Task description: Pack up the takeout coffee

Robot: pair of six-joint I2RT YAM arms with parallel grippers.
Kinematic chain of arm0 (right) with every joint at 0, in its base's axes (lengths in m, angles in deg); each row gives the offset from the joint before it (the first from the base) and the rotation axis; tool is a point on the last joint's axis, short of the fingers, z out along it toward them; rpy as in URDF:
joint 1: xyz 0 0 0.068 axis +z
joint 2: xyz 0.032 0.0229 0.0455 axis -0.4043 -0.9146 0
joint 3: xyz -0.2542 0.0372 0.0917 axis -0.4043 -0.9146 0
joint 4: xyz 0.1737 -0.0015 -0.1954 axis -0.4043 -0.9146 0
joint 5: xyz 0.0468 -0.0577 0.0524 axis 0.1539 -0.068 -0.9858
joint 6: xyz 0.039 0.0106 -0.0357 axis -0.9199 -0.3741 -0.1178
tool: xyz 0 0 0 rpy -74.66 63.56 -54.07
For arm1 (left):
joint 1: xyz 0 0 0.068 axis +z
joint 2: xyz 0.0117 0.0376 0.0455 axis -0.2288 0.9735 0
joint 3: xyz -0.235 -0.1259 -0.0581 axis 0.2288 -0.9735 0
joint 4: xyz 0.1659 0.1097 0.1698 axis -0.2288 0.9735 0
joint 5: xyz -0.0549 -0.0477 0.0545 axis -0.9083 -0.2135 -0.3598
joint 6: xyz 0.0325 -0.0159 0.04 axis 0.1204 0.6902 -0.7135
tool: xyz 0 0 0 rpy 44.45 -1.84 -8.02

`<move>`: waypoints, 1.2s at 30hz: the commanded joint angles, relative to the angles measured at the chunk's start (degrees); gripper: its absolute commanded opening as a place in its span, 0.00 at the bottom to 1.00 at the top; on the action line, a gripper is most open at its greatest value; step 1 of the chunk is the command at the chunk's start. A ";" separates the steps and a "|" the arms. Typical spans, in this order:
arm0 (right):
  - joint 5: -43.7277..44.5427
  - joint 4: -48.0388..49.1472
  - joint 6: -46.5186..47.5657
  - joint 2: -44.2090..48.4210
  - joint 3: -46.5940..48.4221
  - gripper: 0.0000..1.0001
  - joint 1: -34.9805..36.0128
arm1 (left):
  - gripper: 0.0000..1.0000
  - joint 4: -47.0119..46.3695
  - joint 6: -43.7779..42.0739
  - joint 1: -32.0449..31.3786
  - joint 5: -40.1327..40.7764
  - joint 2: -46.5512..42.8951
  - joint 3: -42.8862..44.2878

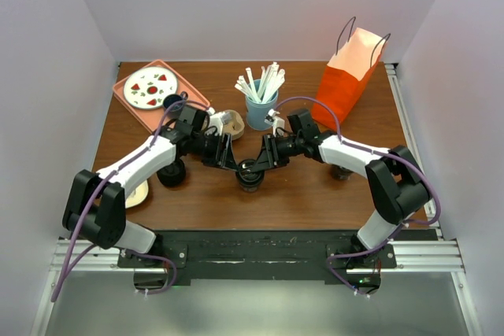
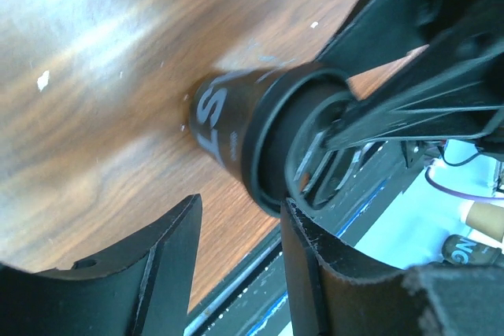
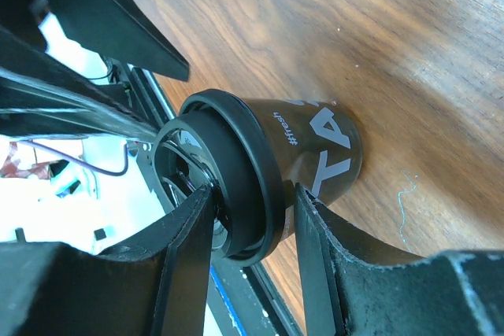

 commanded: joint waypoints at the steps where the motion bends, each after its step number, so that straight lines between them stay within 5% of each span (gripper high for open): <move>1: 7.54 -8.86 5.11 -3.99 -2.09 0.31 1.91 | 0.50 -1.66 -3.28 0.52 -3.46 0.32 5.20; 36: 7.81 -9.12 4.41 -4.43 -1.74 0.31 1.91 | 0.44 -3.42 -4.07 2.19 3.84 4.80 5.81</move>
